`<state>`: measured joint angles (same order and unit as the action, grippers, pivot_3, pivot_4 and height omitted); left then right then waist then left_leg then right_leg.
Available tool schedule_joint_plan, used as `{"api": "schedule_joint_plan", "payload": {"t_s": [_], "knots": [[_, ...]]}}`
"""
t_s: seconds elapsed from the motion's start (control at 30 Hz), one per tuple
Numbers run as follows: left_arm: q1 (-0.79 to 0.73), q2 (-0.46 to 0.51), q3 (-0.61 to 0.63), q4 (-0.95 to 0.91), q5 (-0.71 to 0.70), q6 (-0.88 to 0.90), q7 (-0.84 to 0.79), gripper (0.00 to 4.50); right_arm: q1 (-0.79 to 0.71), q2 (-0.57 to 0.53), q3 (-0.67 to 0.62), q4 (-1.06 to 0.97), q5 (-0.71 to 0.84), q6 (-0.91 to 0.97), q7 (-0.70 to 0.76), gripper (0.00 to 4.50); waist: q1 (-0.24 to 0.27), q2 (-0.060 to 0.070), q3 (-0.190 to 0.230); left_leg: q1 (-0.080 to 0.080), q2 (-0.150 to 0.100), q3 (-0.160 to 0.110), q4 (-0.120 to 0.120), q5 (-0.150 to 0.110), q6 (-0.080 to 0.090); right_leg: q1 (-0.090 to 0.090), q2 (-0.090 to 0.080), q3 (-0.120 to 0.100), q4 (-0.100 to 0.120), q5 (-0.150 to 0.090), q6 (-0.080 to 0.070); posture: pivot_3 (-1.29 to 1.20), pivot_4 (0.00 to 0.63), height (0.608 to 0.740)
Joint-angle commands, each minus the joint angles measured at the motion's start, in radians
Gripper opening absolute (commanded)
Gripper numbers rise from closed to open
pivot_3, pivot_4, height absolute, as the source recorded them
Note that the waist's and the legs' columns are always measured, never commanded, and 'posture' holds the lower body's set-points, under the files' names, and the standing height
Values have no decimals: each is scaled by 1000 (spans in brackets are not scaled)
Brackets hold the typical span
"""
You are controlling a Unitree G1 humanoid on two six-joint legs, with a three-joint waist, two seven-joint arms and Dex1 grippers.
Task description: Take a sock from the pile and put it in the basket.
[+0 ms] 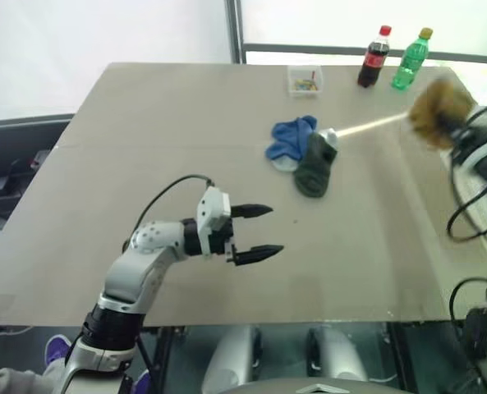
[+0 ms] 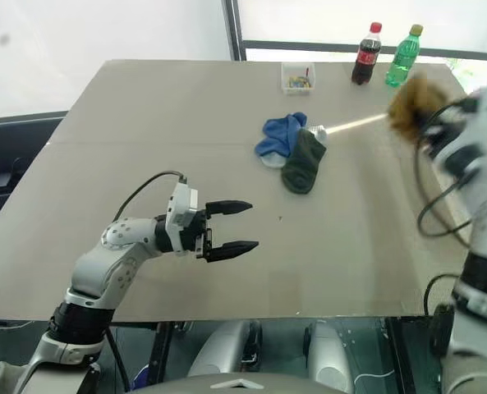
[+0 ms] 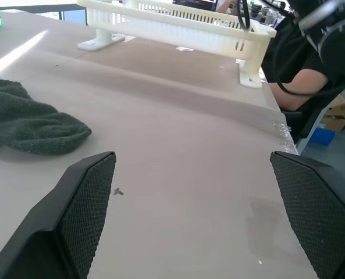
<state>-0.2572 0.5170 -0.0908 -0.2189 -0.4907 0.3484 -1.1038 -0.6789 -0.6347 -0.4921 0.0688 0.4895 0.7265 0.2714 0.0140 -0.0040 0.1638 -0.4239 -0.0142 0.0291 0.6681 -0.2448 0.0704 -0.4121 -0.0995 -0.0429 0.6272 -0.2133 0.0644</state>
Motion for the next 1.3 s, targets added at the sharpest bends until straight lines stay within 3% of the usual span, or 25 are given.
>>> {"api": "schedule_joint_plan", "payload": {"t_s": [0.03, 0.27, 0.3, 0.37, 0.57, 0.67, 0.87, 1.07, 1.2, 1.3], "knots": [[-26, -19, -9, 5, 12, -36, 12, 4500, -164, -106, -13, 357, -121, -106, -113, 61, 0, 0, 0, 0, 0, 1, 0, 0, 1, 0, 0, 1, 0, 0, 0, 0, 150, 735], [-10, -39, -12, 2, 30, -55, 49, 4500, -379, -165, 39, 924, -200, -226, -87, 61, -19, 0, 0, 0, 0, 7, -1, -2, 4, 0, 0, 5, -2, 0, 1, 0, 150, 735], [-2, -39, -11, -6, 31, -55, 55, 4500, -388, -169, 48, 972, -212, -240, -92, 752, -22, 0, 0, 0, 1, 7, 0, -2, 4, 0, 0, 5, -2, 0, 1, 0, 150, 735], [14, -39, -8, -20, 31, -55, 67, 4500, -404, -173, 54, 1030, -218, -243, -79, 1320, -26, 1, 1, 1, 1, 8, 0, -2, 4, 0, 0, 6, -1, 0, 1, 0, 150, 735], [46, -40, 4, -41, 31, -61, 101, 4500, -393, -182, 49, 1027, -205, -191, -78, 4350, -26, 1, 1, 1, 1, 8, 0, -4, 6, 0, 0, 7, -1, 0, 1, 0, 150, 735], [52, -46, 25, -52, 10, -62, 118, 4500, -331, -186, 22, 885, -167, -135, -60, 4436, -25, 1, 1, 1, 1, 8, 0, -4, 6, 0, 0, 7, -1, 0, 1, 0, 150, 735], [16, -51, 72, -59, -58, -66, 100, 4500, -32, -125, -146, 244, 25, 150, -91, 4436, -9, 2, 1, -1, 1, 6, 1, -4, 6, -1, -1, 5, -1, 0, 2, 0, 150, 735], [-30, -53, 84, -40, -95, -45, 95, 4500, 124, -39, -257, -158, 199, 310, -117, 4436, -3, 2, 0, 1, 1, 6, 2, -5, 9, 0, 0, 6, 0, 1, 3, 0, 150, 735], [-43, -49, 92, -36, -109, -33, 99, 4500, 243, 3, -216, -416, 300, 309, -51, 4436, -2, 2, 0, 2, 1, 6, 2, -5, 9, 1, 1, 6, 1, 1, 3, 0, 150, 735], [-28, -29, 112, -41, -98, -5, 133, 4500, 359, 24, -114, -576, 304, 252, 16, 4436, -4, 2, 0, 2, 2, 6, 2, -5, 9, 1, 2, 7, 1, 1, 3, 0, 150, 735]]}}
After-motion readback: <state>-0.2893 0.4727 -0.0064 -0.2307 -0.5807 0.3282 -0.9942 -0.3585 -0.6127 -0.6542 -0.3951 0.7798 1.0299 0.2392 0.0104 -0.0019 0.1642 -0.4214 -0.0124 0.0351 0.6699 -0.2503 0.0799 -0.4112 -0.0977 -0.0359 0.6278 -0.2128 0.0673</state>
